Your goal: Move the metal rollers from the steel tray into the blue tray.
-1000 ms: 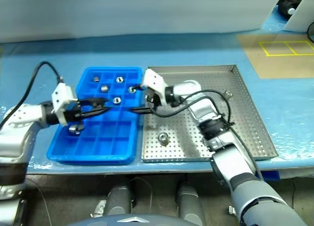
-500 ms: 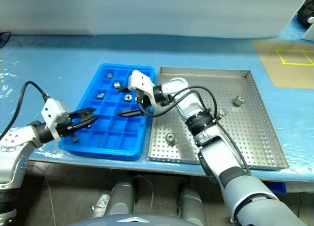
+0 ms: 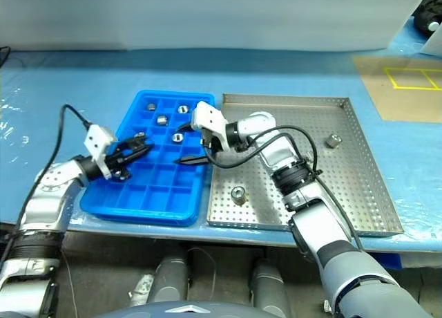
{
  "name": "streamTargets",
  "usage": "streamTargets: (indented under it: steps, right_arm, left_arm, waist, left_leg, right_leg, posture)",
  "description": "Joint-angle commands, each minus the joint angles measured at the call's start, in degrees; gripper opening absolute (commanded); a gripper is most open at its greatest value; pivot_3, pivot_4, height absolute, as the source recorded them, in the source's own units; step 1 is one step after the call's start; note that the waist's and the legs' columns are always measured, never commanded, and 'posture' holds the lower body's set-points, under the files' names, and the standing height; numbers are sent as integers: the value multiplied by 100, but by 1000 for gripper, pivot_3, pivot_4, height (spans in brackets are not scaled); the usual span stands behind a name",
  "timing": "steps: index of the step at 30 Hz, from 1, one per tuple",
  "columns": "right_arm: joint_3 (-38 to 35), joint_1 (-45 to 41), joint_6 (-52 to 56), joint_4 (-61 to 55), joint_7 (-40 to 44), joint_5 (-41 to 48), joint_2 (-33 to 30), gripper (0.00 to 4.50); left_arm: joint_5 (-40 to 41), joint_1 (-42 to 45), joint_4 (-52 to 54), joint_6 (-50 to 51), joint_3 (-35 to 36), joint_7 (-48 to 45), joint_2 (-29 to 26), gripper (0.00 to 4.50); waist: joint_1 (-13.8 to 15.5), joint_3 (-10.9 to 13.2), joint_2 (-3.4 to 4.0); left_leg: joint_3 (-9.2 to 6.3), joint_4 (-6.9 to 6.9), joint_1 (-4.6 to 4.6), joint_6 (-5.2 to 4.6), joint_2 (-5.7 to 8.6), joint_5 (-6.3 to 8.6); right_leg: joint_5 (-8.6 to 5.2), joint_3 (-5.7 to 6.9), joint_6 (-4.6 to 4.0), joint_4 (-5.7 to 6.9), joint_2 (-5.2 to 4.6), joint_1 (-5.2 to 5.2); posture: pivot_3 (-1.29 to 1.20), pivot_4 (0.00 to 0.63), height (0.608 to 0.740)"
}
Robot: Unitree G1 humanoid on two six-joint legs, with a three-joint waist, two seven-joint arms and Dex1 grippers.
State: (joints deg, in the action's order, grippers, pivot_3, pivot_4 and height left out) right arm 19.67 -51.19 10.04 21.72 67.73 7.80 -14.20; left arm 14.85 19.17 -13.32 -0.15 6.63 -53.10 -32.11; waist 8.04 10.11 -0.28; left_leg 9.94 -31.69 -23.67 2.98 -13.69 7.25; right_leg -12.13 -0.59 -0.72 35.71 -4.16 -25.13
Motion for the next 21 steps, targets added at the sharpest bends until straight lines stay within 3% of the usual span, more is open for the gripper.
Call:
streamTargets:
  steps: [1, 9, 12, 15, 21]
  right_arm:
    - [-139, 43, 91, -372, -92, 27, -71, 4459]
    - [-153, 197, 247, -641, -285, 27, -227, 4459]
    - [-150, 229, 290, -704, -330, 28, -261, 4459]
    - [-156, 246, 323, -742, -356, 40, -279, 4459]
    - [-156, 286, 348, -788, -377, 53, -323, 4459]
  left_arm:
    - [-95, 254, -363, -351, -47, -53, -4, 917]
    - [-194, 478, -1048, -796, -76, 4, 116, 917]
    - [-118, 420, -981, -626, -187, -260, 113, 1893]
    - [-302, 532, -1088, -812, -129, 160, 234, 2887]
    - [-143, 685, -853, -665, -96, 137, 263, 2887]
  waist:
    - [-37, 0, -1]
    - [-121, -1, -2]
    - [-120, -1, -2]
    - [-121, -1, -2]
    - [-115, -1, -2]
  left_leg:
    - [0, 0, 0, 0, -1, 0]
    - [0, -4, 1, 6, 0, -4]
    - [0, -4, 1, 7, -1, -5]
    - [0, -5, 3, 3, 0, -2]
    - [0, -12, 3, 5, -3, -3]
  right_leg:
    - [0, 0, 0, 0, 0, 0]
    - [0, 0, 0, 2, 0, 2]
    - [0, 0, 0, 2, 0, 2]
    - [0, 0, 0, 4, -1, 4]
    - [1, 3, -1, 12, -2, 7]
  posture:
    - [84, 150, 740]
    - [51, 150, 740]
    - [47, 150, 740]
    - [41, 150, 740]
    - [27, 150, 740]
